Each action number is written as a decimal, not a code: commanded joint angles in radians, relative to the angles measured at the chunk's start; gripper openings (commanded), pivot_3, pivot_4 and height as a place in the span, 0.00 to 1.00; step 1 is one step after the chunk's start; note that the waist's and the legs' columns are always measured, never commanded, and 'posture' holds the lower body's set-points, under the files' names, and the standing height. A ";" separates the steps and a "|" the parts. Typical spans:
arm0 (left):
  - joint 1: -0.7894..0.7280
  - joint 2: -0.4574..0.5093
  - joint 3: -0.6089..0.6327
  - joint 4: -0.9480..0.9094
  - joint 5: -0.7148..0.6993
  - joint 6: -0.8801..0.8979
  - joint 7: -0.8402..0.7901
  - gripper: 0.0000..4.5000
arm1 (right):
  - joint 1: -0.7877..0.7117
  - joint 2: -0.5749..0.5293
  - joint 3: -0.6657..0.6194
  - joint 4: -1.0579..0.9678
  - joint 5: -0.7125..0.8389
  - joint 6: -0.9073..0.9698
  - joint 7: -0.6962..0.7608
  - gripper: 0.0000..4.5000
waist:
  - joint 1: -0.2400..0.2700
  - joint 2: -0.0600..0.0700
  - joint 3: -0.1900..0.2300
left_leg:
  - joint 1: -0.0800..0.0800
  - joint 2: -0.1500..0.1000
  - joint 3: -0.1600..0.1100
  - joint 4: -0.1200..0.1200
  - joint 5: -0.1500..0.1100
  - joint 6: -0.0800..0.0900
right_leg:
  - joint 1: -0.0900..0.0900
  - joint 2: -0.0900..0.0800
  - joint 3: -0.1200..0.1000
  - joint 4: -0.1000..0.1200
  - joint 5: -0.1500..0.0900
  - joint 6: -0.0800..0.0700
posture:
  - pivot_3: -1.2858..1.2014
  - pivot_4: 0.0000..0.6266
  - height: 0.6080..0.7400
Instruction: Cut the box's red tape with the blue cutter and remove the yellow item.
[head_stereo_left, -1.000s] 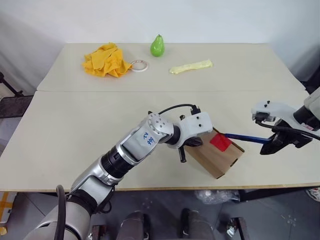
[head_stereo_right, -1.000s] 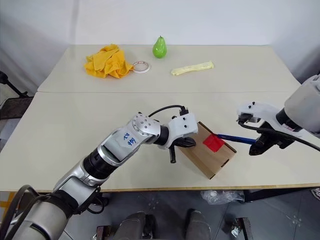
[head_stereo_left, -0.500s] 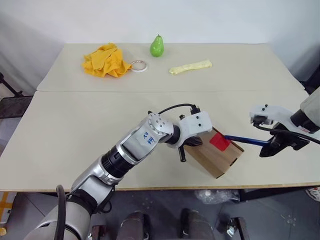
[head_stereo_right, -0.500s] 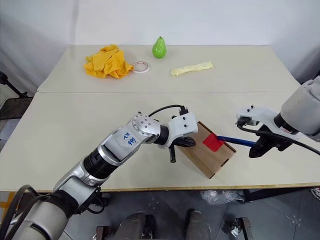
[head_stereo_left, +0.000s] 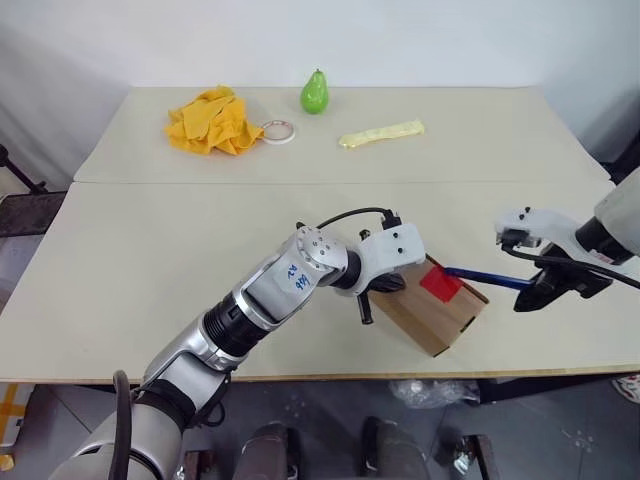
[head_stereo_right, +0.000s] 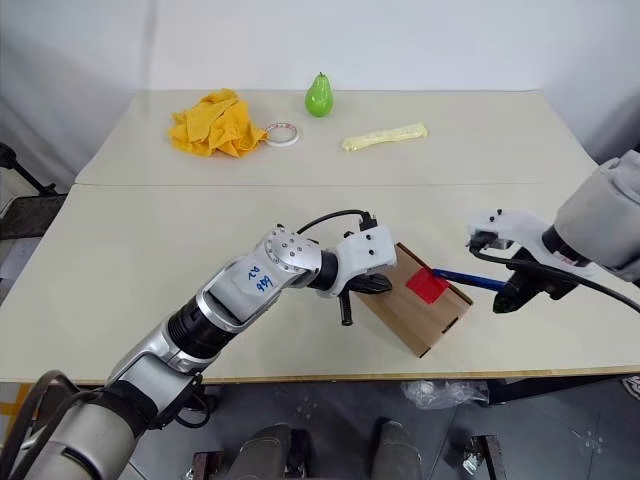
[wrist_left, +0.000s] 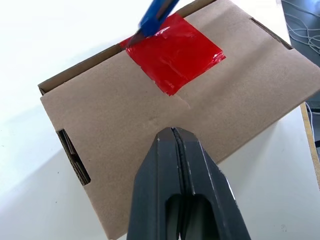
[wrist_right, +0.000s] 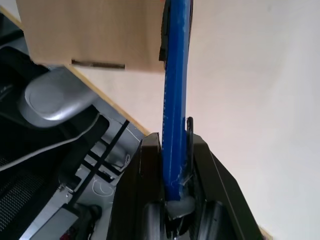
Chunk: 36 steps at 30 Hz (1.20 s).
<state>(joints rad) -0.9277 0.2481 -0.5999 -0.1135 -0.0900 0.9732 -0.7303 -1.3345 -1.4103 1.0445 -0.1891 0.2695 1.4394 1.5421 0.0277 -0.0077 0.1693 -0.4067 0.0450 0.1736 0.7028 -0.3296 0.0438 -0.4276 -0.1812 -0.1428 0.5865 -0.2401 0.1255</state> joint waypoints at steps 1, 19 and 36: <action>0.041 0.005 -0.060 0.075 0.039 0.032 0.021 0.00 | 0.013 -0.057 -0.007 -0.057 0.037 -0.008 0.072 0.04 | 0.000 0.000 0.000 | 0.000 0.000 0.000 0.000 0.000 0.000 | 0.000 0.000 0.000 0.000 0.000 0.000 | 0.52 0.24 1.00; 0.035 -0.005 -0.057 0.106 0.045 0.016 0.022 0.00 | 0.150 -0.266 -0.128 -0.144 0.070 -0.140 0.072 0.04 | 0.001 0.000 0.000 | 0.000 0.000 0.000 0.000 0.000 0.000 | 0.001 0.000 0.000 -0.001 0.000 0.000 | 0.52 0.24 1.00; -0.037 -0.026 -0.052 0.227 0.066 -0.118 -0.021 0.00 | 0.705 -0.024 -1.046 0.131 0.147 -0.301 -0.396 0.04 | 0.000 -0.005 -0.003 | 0.000 0.001 0.001 0.001 0.001 0.000 | 0.002 0.000 0.000 -0.001 0.002 0.003 | 0.52 0.24 1.00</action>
<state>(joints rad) -0.9785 0.2148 -0.6084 0.0380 -0.0724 0.8464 -0.7558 -0.6965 -1.4761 0.1431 -0.0678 0.4162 1.1572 1.2425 0.0279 -0.0124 0.1664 -0.4065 0.0457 0.1741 0.7035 -0.3280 0.0438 -0.4264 -0.1817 -0.1434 0.5862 -0.2385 0.1282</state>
